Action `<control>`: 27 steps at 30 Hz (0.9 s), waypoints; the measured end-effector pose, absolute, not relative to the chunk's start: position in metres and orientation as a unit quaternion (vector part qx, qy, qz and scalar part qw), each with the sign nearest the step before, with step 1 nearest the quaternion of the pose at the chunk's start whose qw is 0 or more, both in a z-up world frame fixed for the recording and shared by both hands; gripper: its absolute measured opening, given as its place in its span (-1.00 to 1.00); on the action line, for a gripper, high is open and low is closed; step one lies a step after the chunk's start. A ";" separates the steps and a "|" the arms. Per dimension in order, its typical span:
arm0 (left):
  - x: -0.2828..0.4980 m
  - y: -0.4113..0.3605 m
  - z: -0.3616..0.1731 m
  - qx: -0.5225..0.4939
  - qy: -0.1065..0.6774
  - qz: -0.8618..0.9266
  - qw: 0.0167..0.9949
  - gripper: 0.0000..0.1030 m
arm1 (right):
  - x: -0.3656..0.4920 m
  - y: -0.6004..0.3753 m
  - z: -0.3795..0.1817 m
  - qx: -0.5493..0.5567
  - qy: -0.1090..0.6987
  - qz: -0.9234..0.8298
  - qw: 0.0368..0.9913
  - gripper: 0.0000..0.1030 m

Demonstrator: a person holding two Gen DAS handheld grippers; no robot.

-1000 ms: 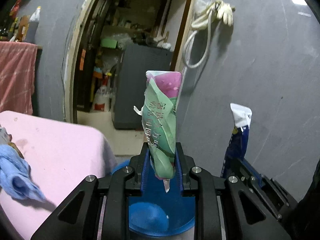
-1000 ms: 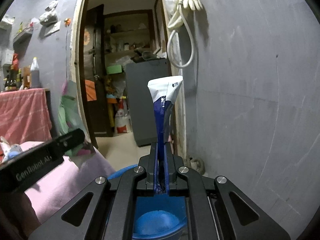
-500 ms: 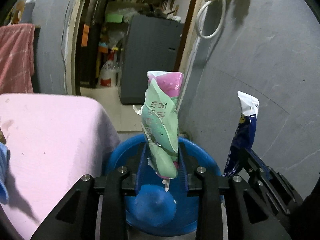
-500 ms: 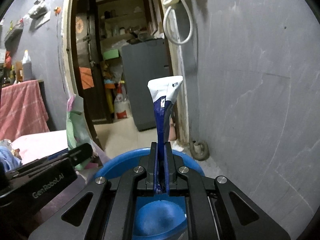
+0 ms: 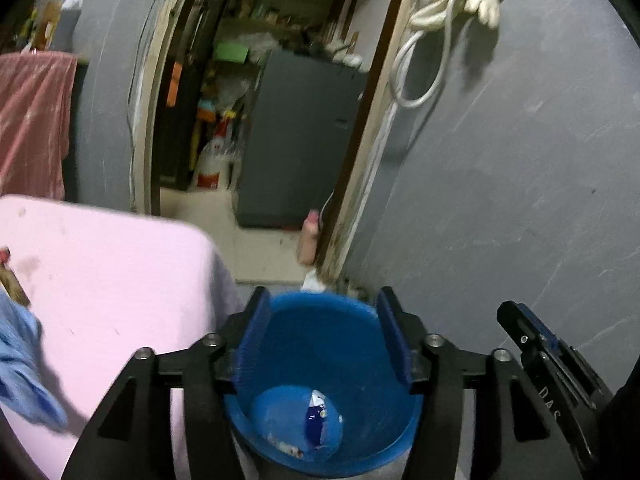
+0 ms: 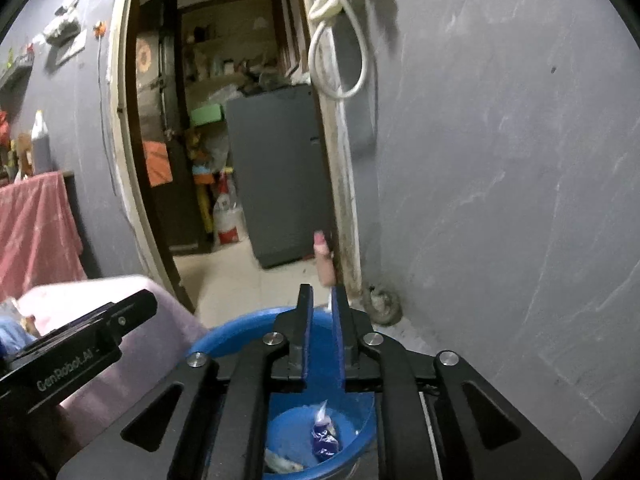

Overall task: Collect trash
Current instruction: 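Move both tools back over the table toward the remaining trash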

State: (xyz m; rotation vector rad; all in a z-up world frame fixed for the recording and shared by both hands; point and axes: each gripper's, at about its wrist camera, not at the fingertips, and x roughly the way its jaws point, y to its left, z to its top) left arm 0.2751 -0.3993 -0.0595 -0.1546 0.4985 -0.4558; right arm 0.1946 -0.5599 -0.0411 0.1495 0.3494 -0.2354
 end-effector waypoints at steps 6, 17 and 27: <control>0.255 -0.372 -0.014 -0.078 0.193 -0.223 0.952 0.41 | 0.176 -0.541 -0.003 0.055 0.141 -0.114 0.982 -0.46; 0.224 -0.284 0.037 -0.073 0.152 -0.190 0.967 0.91 | 0.147 -0.483 0.050 0.052 0.089 -0.079 0.991 0.52; 0.196 -0.199 0.043 -0.060 0.141 -0.147 0.977 0.97 | 0.132 -0.421 0.067 0.055 0.073 -0.039 0.995 1.00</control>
